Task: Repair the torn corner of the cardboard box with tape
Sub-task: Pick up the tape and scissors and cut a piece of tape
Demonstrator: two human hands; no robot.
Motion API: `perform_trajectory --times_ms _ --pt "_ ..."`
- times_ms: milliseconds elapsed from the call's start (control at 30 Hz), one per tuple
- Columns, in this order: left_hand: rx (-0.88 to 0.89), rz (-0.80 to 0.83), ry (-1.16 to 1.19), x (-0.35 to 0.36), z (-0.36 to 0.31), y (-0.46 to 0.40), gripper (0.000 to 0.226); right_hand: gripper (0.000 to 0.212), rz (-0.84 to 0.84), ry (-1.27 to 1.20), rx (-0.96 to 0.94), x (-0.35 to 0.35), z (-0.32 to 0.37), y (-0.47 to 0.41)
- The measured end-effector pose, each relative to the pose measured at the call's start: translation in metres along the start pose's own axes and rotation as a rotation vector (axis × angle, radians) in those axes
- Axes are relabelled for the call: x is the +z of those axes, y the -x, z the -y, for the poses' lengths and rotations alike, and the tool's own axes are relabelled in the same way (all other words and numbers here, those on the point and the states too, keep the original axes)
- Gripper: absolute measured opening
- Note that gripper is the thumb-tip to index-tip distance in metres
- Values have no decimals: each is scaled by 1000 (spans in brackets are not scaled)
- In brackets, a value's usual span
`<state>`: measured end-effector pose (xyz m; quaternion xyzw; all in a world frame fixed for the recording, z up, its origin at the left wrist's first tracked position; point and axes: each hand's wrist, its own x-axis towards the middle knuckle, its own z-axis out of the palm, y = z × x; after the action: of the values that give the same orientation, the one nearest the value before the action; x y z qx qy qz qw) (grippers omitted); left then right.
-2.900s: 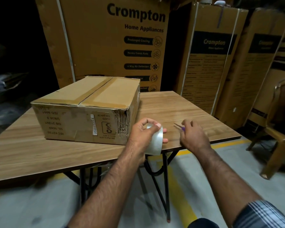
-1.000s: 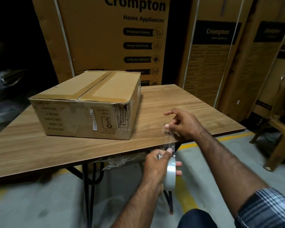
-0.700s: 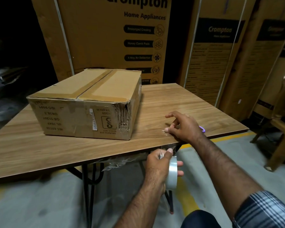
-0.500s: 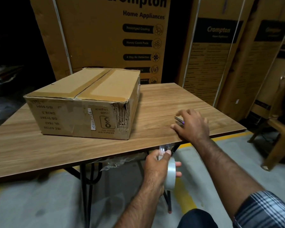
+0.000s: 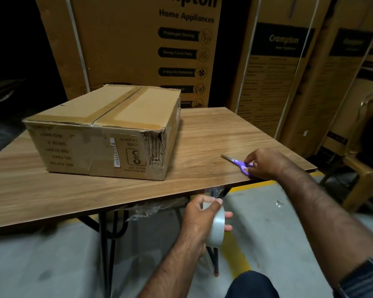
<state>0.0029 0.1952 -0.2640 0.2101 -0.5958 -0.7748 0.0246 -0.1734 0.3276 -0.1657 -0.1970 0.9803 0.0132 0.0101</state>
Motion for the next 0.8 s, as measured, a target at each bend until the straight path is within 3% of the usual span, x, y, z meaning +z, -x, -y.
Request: perform_trajectory --times_ms 233,367,433,667,800 --pt "-5 -15 -3 2 4 -6 16 25 66 -35 -28 -9 -3 0" --pt "-10 -30 36 6 11 -9 17 23 153 -657 -128 -12 -24 38" --pt "-8 -28 50 6 12 -9 16 27 228 -778 -194 -13 -34 59" --pt "5 -4 6 0 15 -5 20 37 586 -460 -277 12 -43 81" --pt "11 10 16 -3 14 -3 17 24 661 -560 -277 20 -38 79"
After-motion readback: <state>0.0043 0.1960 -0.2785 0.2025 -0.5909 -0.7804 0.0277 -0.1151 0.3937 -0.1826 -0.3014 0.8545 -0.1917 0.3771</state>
